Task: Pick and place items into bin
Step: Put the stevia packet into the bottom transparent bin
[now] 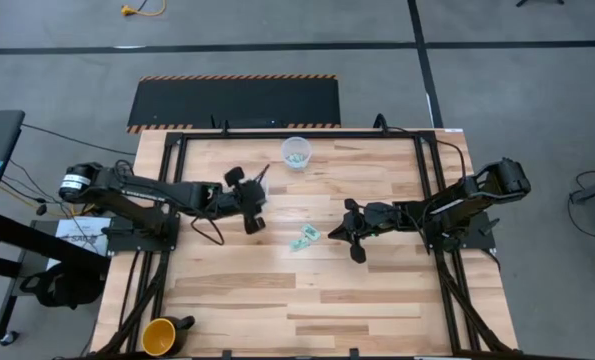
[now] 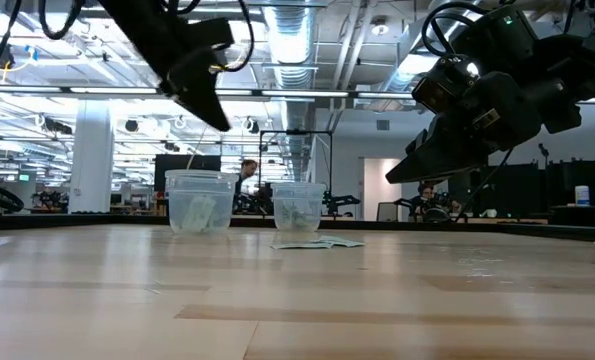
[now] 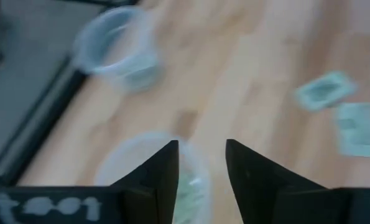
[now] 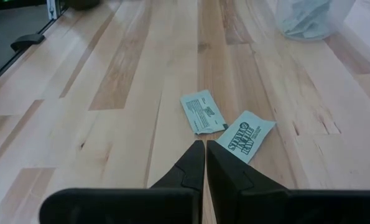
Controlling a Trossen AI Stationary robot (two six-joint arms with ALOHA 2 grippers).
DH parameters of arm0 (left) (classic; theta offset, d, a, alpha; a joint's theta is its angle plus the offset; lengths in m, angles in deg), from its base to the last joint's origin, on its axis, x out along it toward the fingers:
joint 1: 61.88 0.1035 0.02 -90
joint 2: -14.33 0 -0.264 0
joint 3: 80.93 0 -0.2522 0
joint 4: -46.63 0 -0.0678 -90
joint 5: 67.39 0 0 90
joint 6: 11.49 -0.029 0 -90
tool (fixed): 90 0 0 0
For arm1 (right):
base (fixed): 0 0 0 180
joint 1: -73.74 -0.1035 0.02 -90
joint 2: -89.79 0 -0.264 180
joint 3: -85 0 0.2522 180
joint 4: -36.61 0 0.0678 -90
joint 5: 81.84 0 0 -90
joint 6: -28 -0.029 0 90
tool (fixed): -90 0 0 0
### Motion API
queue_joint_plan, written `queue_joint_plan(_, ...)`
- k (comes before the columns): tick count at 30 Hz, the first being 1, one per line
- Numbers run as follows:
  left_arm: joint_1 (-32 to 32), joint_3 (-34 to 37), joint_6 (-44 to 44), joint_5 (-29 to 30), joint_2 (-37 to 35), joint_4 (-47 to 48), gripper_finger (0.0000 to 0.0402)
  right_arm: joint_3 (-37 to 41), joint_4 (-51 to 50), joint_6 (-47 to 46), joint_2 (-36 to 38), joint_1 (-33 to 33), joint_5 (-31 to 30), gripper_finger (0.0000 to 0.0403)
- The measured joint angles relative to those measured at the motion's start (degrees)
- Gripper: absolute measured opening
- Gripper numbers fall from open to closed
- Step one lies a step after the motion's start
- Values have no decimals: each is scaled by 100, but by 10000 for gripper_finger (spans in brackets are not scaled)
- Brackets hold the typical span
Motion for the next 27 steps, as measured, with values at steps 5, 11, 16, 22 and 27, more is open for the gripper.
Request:
queue_joint_plan(5, -117, -2, -399, -1296, 487, -1047, 126, 0, 0, 42, 0, 0, -1, 10)
queue_joint_plan(11, -417, -2, -523, -2186, 1496, -2154, 126, 0, -2, 44, 0, 0, 0, 10)
queue_joint_plan(16, -521, -2, -471, -2245, 2201, -2545, 126, 0, -2, 57, 0, 0, 1, 10)
queue_joint_plan(22, -531, -2, -175, -2412, 2666, -2955, 126, 0, -2, 87, 0, 0, -1, 10)
queue_joint_plan(27, -546, -7, 41, -2390, 2908, -3326, 126, 0, 0, 87, 0, 0, 0, 10)
